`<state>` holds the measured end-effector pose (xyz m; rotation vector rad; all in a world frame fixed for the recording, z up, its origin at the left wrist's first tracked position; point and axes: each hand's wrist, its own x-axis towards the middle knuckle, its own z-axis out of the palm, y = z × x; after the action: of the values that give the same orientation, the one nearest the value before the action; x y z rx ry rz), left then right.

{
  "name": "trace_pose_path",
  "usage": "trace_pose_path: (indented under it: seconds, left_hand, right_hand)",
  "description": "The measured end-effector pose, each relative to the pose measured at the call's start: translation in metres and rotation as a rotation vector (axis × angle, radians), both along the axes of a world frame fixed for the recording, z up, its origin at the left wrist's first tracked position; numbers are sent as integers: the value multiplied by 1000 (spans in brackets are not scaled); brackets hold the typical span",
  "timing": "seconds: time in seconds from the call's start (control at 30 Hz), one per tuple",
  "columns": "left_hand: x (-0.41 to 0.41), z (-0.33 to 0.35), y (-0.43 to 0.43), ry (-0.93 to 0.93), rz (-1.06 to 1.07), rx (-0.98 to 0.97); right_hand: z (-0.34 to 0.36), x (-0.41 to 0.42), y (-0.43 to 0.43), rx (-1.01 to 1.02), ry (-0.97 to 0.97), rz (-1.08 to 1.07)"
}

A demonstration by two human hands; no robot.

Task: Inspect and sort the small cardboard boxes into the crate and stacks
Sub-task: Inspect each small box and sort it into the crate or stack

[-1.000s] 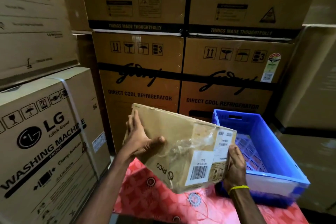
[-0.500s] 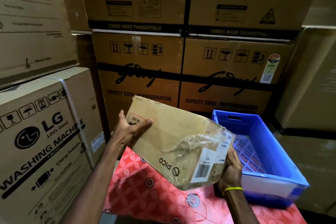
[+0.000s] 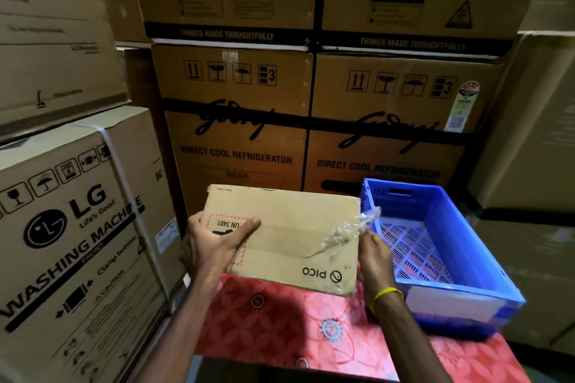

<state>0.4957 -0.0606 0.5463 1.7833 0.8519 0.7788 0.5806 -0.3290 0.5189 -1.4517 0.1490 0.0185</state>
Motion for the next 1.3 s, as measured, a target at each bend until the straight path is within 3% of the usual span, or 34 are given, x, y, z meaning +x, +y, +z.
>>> trace_pose_path:
  seconds: [0.1,0.17,0.37,0.5,1.03,1.17,1.3]
  left_hand:
    - [-6,2,-9,21,45,19]
    - [-7,2,-11,26,10,17]
    - [-9,7,-19,6,-142,-13]
    - [-14,24,-36,-37,-74,93]
    - [-14,33,-45,13,-38,227]
    - [-14,38,-14,-13,-323,134]
    - [-21,48,32,-96,-849,77]
  right_hand:
    - [3,-10,0,236,64,225]
    - [7,-17,2,167,52,286]
    - [30,-25,3,-193,-165,-10]
    - [30,-27,8,-428,-237,-188]
    - [37,-25,-1,-515,-203,-185]
    - [43,-13,-15,-460,-63,-129]
    - [59,10,-41,-16,38,34]
